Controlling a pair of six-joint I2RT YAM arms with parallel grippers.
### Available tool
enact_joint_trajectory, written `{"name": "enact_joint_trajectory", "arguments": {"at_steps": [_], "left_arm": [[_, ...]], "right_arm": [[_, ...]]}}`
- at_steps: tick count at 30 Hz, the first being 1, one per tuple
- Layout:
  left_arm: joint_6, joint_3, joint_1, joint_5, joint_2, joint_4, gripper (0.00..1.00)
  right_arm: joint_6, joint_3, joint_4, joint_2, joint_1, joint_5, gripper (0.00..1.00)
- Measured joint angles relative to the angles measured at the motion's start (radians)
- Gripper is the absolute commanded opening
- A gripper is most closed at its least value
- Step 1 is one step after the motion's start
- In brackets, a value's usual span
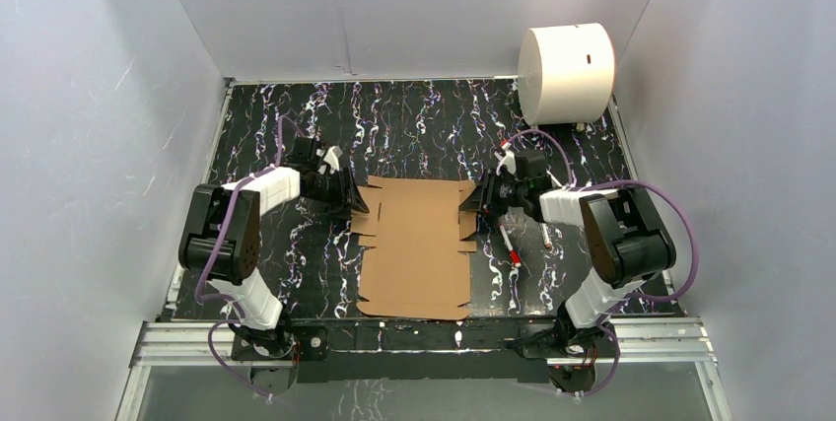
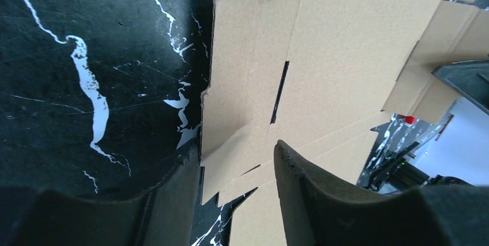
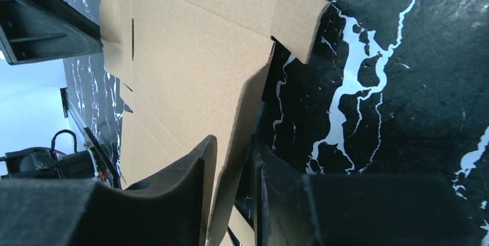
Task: Fold the paper box
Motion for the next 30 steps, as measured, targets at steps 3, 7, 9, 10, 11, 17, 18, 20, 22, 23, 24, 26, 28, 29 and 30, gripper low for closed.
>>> {"name": "enact_joint_trajectory", "arguments": {"at_steps": [3,7,9,10,11,17,18,20,22,23,24,26,28,29,30], "left_arm": [[0.001,0.008,-0.032,-0.05,-0.006,-0.015,0.39],[0.006,0.023,-0.065,-0.133,-0.022,-0.048,0.34],[0.009,0.032,-0.078,-0.163,-0.027,-0.061,0.33],[0.01,0.037,-0.084,-0.173,-0.029,-0.066,0.33],[0.01,0.043,-0.092,-0.186,-0.029,-0.071,0.32],[0.005,0.061,-0.139,-0.217,-0.035,-0.078,0.32],[0.003,0.063,-0.148,-0.223,-0.039,-0.078,0.32],[0.002,0.07,-0.166,-0.241,-0.05,-0.081,0.32],[0.002,0.081,-0.187,-0.268,-0.06,-0.089,0.31],[0.002,0.089,-0.199,-0.285,-0.062,-0.094,0.3],[0.003,0.096,-0.211,-0.301,-0.063,-0.1,0.3],[0.007,0.109,-0.238,-0.337,-0.063,-0.109,0.29],[0.011,0.123,-0.261,-0.371,-0.063,-0.126,0.28],[0.013,0.131,-0.272,-0.388,-0.063,-0.133,0.28],[0.014,0.139,-0.283,-0.406,-0.063,-0.139,0.28]], "right_arm": [[-0.006,0.023,-0.038,0.0,0.007,0.014,0.28],[-0.037,0.082,-0.133,0.0,0.023,0.079,0.2],[-0.053,0.114,-0.181,0.0,0.037,0.117,0.18],[-0.061,0.131,-0.207,0.0,0.045,0.14,0.17],[-0.071,0.148,-0.236,0.0,0.054,0.164,0.16],[-0.105,0.239,-0.385,0.0,0.125,0.31,0.14],[-0.107,0.254,-0.408,0.0,0.138,0.336,0.14],[-0.112,0.278,-0.446,0.0,0.159,0.383,0.14],[-0.116,0.299,-0.484,0.0,0.181,0.43,0.14],[-0.117,0.311,-0.504,0.0,0.191,0.453,0.14],[-0.118,0.324,-0.523,0.003,0.2,0.476,0.14],[-0.12,0.349,-0.555,0.013,0.217,0.526,0.14],[-0.121,0.376,-0.586,0.03,0.231,0.57,0.14],[-0.121,0.39,-0.6,0.04,0.237,0.588,0.14],[-0.12,0.4,-0.612,0.048,0.243,0.602,0.14]]}}
